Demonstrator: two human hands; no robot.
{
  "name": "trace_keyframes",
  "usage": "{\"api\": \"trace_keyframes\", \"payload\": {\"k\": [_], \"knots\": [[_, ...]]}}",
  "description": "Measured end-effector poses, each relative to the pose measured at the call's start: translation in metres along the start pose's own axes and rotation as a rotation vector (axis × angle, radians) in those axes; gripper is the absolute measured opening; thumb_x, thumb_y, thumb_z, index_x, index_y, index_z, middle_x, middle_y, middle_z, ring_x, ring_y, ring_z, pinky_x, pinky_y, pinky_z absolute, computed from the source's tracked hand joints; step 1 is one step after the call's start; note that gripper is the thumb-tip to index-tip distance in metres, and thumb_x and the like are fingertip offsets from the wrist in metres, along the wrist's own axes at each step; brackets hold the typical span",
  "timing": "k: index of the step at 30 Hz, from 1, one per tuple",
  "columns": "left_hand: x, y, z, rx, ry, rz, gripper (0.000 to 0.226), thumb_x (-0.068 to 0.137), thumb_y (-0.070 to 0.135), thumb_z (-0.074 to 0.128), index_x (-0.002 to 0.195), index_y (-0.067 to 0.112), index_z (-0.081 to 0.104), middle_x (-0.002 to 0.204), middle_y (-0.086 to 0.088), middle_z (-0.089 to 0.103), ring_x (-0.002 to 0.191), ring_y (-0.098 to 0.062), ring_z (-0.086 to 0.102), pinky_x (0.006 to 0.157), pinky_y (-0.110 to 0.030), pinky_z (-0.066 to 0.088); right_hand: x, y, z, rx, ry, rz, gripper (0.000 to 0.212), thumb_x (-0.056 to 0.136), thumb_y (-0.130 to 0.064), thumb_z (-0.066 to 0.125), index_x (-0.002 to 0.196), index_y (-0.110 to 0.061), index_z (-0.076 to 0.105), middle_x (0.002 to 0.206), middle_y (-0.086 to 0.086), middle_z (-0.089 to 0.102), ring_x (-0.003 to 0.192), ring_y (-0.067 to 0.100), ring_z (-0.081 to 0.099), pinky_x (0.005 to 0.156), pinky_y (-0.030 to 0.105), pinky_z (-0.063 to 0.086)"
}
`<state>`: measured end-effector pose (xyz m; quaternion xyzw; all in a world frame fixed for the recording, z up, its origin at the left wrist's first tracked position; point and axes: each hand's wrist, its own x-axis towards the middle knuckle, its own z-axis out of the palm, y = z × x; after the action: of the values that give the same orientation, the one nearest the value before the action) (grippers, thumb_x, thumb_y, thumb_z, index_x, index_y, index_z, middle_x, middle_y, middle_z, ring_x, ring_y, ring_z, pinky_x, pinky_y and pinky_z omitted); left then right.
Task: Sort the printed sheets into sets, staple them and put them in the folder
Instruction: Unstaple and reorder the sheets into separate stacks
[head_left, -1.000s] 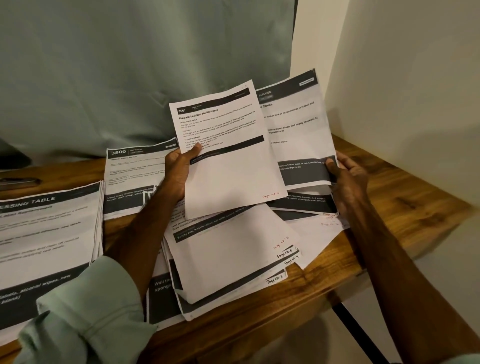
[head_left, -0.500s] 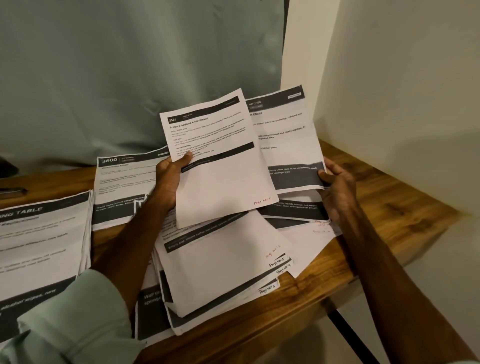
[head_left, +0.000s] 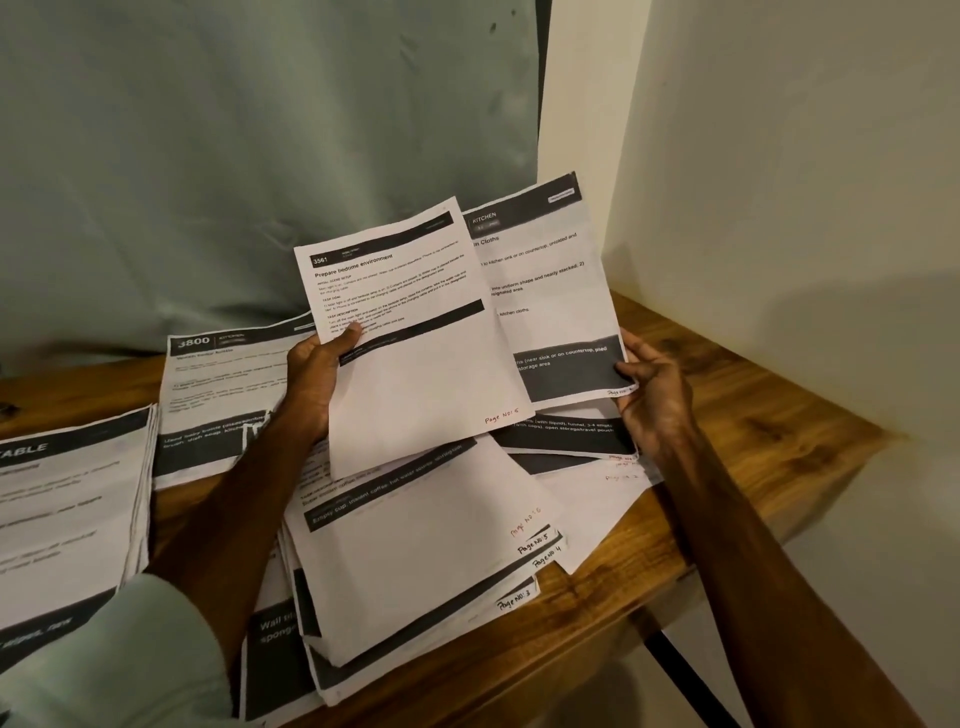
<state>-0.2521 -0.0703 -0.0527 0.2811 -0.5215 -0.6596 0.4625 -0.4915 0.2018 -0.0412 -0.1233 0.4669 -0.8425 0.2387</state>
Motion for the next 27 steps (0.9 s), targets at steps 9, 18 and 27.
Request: {"api": "trace_keyframes", "payload": {"k": [9, 18, 27], "knots": [[0.000, 0.006, -0.004, -0.035, -0.040, -0.049, 0.039, 0.089, 0.029, 0.078, 0.125, 0.016, 0.070, 0.118, -0.005, 0.075, 0.109, -0.026, 0.072, 0.103, -0.048, 0.054, -0.014, -0.004, 0.007, -0.175, 0.008, 0.002, 0.051, 0.085, 0.009, 0.040, 0.125, -0.007, 0.066, 0.117, 0.014, 0.073, 0.109, 0.038, 0.069, 0.093, 0.050, 0.058], [-0.004, 0.042, -0.026, -0.248, -0.198, -0.108, 0.046, 0.092, 0.034, 0.073, 0.133, 0.015, 0.066, 0.132, -0.010, 0.068, 0.120, -0.030, 0.067, 0.101, -0.047, 0.054, -0.062, -0.017, 0.050, -0.472, -0.195, -0.009, 0.048, 0.090, 0.012, 0.038, 0.118, -0.011, 0.069, 0.115, 0.008, 0.072, 0.100, 0.028, 0.070, 0.076, 0.033, 0.062], [0.005, 0.068, -0.027, 0.050, -0.063, 0.041, 0.032, 0.086, 0.029, 0.080, 0.114, 0.013, 0.075, 0.100, -0.003, 0.079, 0.082, -0.020, 0.076, 0.072, -0.032, 0.061, -0.121, 0.013, 0.079, -0.733, -0.390, 0.125, 0.037, 0.095, 0.005, 0.050, 0.104, -0.021, 0.075, 0.106, -0.002, 0.076, 0.102, 0.024, 0.069, 0.091, 0.042, 0.058]]}}
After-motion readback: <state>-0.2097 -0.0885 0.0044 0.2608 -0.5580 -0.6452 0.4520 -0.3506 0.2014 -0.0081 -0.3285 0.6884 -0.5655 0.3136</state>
